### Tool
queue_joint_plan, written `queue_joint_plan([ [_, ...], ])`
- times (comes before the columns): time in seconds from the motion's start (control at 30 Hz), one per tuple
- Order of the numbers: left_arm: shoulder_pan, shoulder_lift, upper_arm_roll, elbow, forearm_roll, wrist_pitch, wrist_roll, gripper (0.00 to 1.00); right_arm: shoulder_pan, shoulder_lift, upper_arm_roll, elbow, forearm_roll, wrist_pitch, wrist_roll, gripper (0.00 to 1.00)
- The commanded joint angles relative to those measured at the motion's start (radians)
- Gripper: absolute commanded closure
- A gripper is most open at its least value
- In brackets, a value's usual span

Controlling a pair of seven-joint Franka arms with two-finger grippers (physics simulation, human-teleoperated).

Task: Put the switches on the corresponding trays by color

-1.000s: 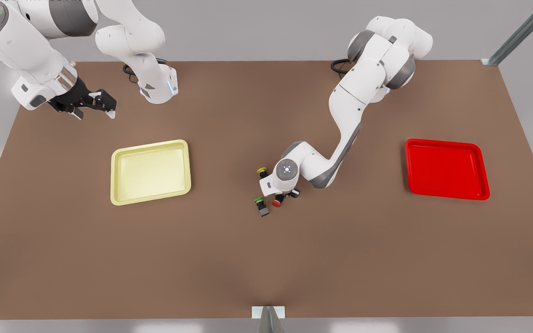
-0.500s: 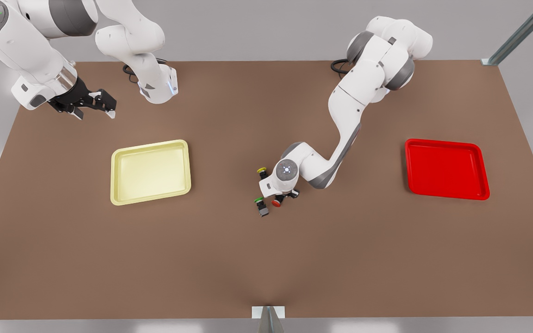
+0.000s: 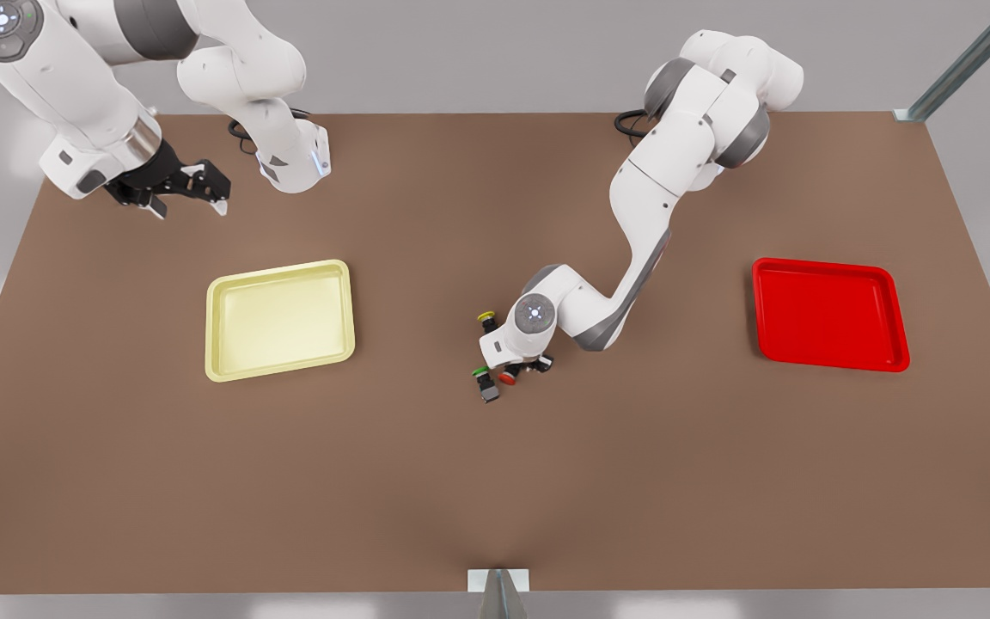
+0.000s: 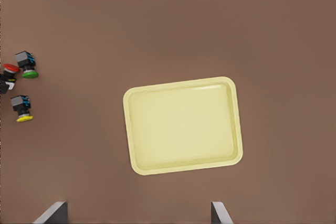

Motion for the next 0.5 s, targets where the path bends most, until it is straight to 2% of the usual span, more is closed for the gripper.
queue_joint_plan([
  [0.0, 0.0, 0.001, 0.0, 0.0, 0.0, 0.0, -0.002, 0.39, 0.0, 0.0, 0.002, 0.0, 0.0, 0.0, 0.0, 0.0],
  [0.27, 0.0, -0.001, 0.0, 0.0, 0.0, -0.005, -0.005, 0.47, 0.0, 0.002, 0.002, -0.002, 0.0, 0.003, 0.0, 0.0],
  [0.47, 0.0, -0.01, 0.0, -0.003, 0.0, -0.031, -0.006, 0.47, 0.0, 0.002, 0.002, 0.0, -0.001, 0.003, 0.0, 0.0],
])
